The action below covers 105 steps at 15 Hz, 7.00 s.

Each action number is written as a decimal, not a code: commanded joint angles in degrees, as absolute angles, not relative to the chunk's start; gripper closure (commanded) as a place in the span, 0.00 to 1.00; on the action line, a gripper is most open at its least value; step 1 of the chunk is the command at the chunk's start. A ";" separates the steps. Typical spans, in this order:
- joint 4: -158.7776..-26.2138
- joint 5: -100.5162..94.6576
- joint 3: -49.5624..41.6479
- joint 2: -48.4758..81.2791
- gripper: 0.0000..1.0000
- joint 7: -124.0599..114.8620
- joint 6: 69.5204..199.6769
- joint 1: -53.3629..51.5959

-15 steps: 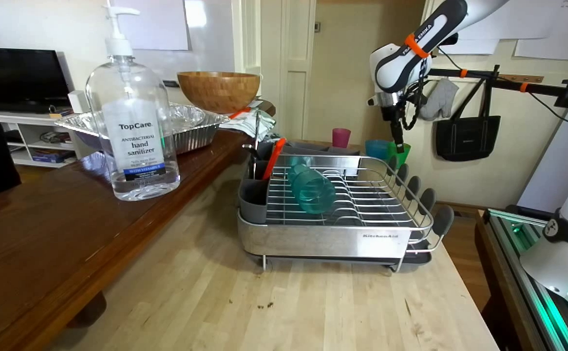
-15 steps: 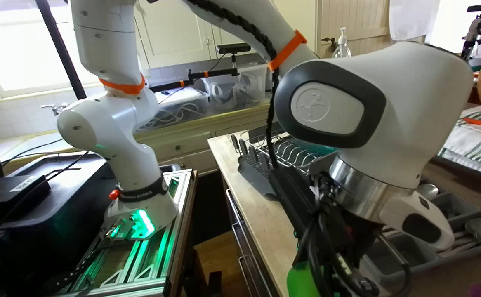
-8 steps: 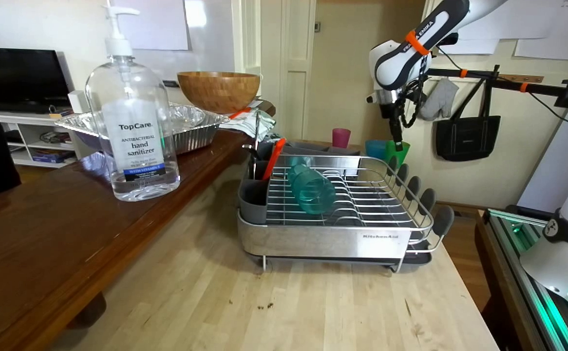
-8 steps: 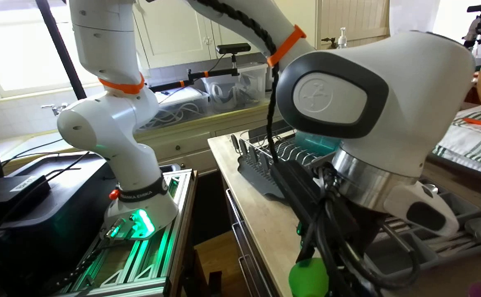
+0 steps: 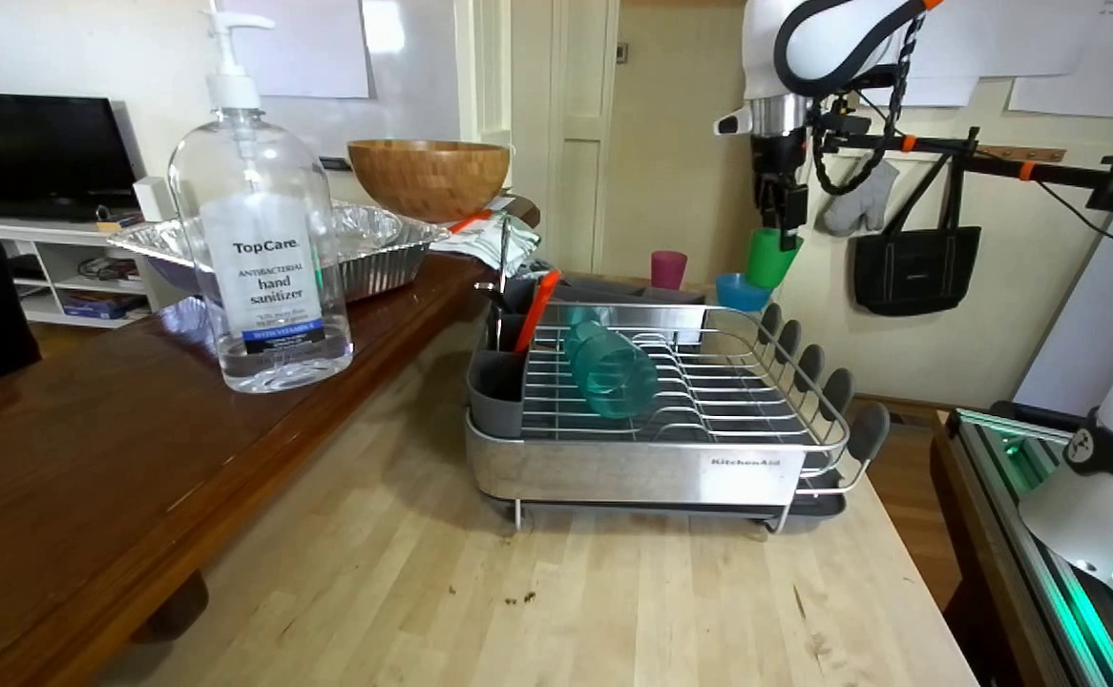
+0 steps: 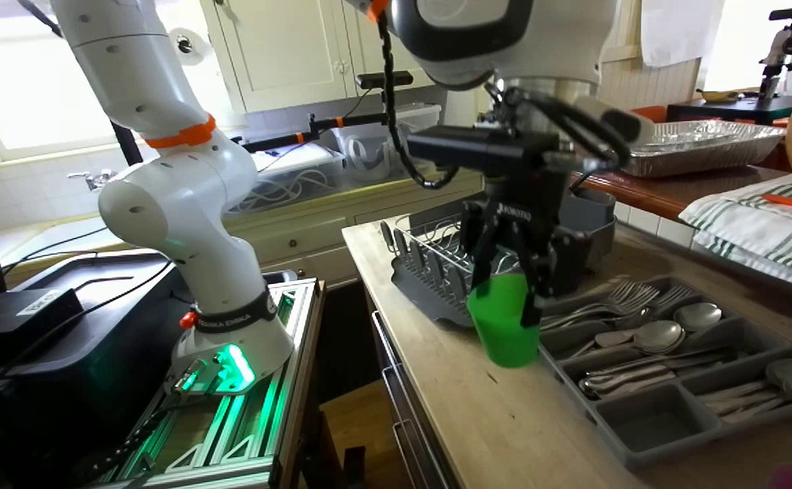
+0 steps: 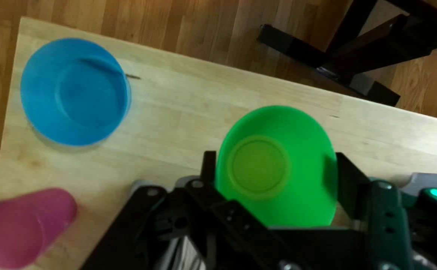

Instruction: Place the blue and green cups on the drying rack

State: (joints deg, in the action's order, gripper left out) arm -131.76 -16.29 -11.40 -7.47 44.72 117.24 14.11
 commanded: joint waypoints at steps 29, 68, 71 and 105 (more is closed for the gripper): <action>-130.28 -5.50 -19.90 -18.21 0.51 68.45 114.58 3.69; -124.28 -2.98 11.92 3.21 0.51 87.63 129.70 -10.93; -129.71 -2.10 8.98 -1.66 0.51 94.13 128.03 -7.92; -128.56 -32.84 2.65 -1.47 0.51 72.72 109.43 -2.98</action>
State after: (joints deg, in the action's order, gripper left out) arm -130.90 -32.06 1.37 -5.47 77.47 108.19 -1.81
